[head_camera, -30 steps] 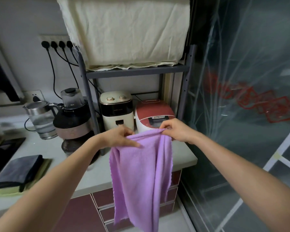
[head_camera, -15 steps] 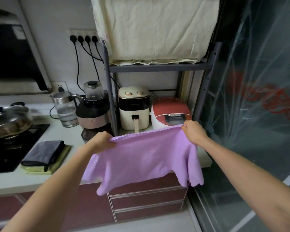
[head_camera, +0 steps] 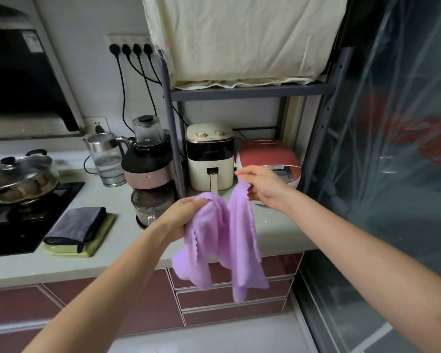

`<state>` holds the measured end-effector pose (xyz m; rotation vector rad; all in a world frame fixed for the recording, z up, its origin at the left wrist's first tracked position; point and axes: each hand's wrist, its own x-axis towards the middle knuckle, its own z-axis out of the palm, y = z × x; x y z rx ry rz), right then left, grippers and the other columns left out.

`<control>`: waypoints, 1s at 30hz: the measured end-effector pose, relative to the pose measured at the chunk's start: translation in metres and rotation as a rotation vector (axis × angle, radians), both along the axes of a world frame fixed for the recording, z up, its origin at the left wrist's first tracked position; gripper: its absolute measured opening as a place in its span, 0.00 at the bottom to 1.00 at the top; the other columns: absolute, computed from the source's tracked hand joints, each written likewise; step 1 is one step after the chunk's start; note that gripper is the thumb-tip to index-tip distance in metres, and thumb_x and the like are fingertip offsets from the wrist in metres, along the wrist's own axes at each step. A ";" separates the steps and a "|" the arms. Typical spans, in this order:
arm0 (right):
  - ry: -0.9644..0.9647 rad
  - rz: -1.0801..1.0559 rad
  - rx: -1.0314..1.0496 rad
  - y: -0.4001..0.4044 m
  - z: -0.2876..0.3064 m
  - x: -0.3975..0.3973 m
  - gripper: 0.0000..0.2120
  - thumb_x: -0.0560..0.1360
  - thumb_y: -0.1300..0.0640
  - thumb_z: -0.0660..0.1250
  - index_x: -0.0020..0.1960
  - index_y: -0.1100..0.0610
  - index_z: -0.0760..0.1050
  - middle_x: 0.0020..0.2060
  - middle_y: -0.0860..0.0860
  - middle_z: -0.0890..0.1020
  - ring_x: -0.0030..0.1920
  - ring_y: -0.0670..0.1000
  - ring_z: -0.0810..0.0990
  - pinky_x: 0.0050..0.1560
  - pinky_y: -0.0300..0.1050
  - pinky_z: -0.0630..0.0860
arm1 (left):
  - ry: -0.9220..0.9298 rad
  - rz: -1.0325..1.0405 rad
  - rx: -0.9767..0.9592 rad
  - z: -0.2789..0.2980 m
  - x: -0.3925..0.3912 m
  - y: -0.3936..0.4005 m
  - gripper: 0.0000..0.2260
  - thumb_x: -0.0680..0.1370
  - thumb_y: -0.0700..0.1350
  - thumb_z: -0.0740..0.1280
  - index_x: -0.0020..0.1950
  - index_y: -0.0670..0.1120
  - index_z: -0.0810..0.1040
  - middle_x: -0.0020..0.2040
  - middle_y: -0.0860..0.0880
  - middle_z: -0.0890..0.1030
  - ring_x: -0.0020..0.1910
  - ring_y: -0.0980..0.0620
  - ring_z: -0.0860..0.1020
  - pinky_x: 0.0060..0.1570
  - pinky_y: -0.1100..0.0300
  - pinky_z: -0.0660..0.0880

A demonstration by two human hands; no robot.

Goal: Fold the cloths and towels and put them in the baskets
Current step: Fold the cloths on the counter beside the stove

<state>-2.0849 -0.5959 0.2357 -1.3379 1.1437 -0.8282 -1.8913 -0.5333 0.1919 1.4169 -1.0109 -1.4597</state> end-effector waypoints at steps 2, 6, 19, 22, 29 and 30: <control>-0.020 0.071 -0.008 0.006 0.004 0.013 0.10 0.80 0.66 0.57 0.58 0.59 0.74 0.31 0.52 0.70 0.21 0.45 0.71 0.25 0.36 0.71 | 0.005 -0.205 -0.036 0.005 -0.011 0.010 0.15 0.76 0.40 0.68 0.63 0.45 0.76 0.56 0.40 0.82 0.49 0.45 0.81 0.51 0.55 0.79; -0.096 0.117 0.029 0.013 0.007 0.033 0.08 0.80 0.66 0.57 0.57 0.60 0.72 0.31 0.53 0.73 0.21 0.44 0.75 0.25 0.35 0.73 | -0.012 -0.355 -0.040 0.008 -0.025 0.022 0.11 0.74 0.41 0.72 0.55 0.41 0.79 0.50 0.42 0.83 0.47 0.47 0.82 0.50 0.56 0.78; 0.414 0.142 -0.434 0.054 -0.103 0.019 0.14 0.68 0.59 0.73 0.46 0.53 0.69 0.37 0.46 0.78 0.36 0.48 0.75 0.40 0.45 0.74 | 0.088 0.172 0.192 -0.016 0.008 0.001 0.12 0.75 0.43 0.71 0.55 0.38 0.80 0.51 0.39 0.83 0.47 0.44 0.82 0.51 0.52 0.79; 0.337 0.055 -0.394 0.048 -0.113 0.016 0.10 0.72 0.66 0.64 0.47 0.53 0.70 0.34 0.50 0.81 0.33 0.51 0.75 0.39 0.45 0.74 | 0.069 0.179 0.245 -0.020 0.013 -0.002 0.15 0.74 0.44 0.72 0.57 0.38 0.79 0.53 0.39 0.83 0.49 0.43 0.81 0.57 0.50 0.77; 0.114 -0.122 -0.170 0.035 -0.111 0.005 0.06 0.77 0.64 0.63 0.43 0.58 0.75 0.35 0.51 0.79 0.36 0.47 0.74 0.37 0.37 0.69 | -0.039 0.326 0.368 -0.038 0.031 -0.005 0.03 0.76 0.38 0.68 0.47 0.38 0.77 0.41 0.43 0.79 0.39 0.48 0.78 0.38 0.57 0.77; 0.051 -0.179 -0.105 0.034 -0.111 0.005 0.07 0.77 0.65 0.62 0.42 0.57 0.74 0.37 0.52 0.79 0.38 0.49 0.75 0.38 0.38 0.70 | -0.021 0.341 0.386 -0.041 0.032 -0.004 0.03 0.77 0.36 0.65 0.44 0.38 0.76 0.40 0.43 0.78 0.37 0.48 0.77 0.35 0.57 0.77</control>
